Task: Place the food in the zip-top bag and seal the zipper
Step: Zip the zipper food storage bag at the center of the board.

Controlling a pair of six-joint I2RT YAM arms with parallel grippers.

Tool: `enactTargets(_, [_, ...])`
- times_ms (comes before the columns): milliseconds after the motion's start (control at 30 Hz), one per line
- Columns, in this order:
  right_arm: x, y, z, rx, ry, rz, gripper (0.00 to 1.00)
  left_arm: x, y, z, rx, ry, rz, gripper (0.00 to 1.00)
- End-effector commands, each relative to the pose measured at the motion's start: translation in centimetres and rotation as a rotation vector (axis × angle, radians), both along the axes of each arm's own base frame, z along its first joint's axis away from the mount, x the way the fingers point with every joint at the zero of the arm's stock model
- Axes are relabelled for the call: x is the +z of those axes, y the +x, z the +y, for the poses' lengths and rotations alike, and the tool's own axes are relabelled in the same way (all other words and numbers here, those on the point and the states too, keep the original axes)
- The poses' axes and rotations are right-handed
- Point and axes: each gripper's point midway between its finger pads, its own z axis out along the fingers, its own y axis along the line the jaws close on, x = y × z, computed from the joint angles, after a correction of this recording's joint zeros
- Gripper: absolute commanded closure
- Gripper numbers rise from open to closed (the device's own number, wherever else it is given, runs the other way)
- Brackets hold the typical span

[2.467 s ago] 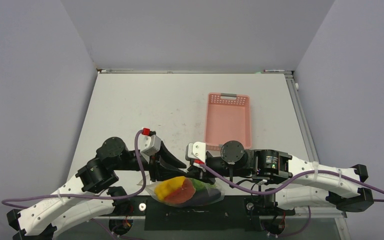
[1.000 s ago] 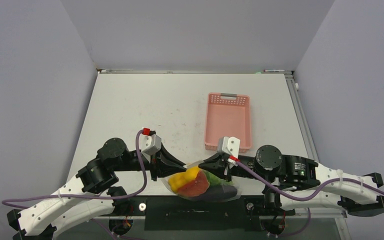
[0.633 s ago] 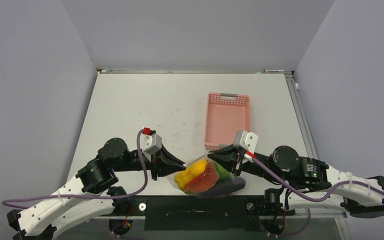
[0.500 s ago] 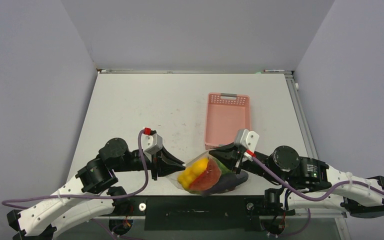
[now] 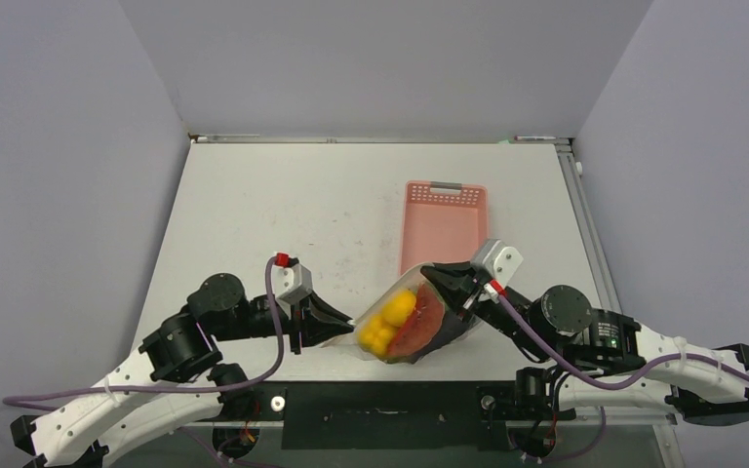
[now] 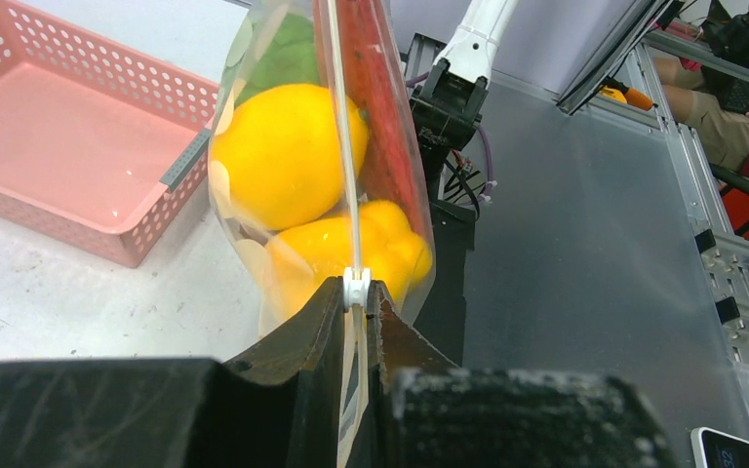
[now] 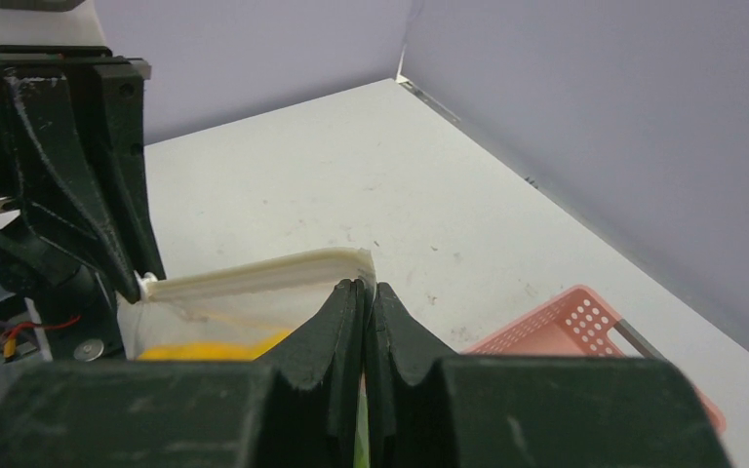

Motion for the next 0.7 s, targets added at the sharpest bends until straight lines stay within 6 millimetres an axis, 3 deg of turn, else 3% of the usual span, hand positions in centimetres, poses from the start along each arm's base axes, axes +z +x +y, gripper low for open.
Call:
enactTargets(0, [5.8,2.5,-3.5,-0.197,0.223,-0.066,0.95,-1.8,-0.6,0.9,0.0,0.07,0.043,1.0])
enactTargets(300, [6.5,4.1,-5.7,-0.349,0.265,-0.115,0.95,-2.2,-0.6,1.4,0.022,0.074,0.057,1.0])
enactTargets(667, [6.3,5.1,-6.4,-0.445,0.263,-0.161,0.95,-2.7,-0.7,1.8,0.037,0.088,0.067,1.0])
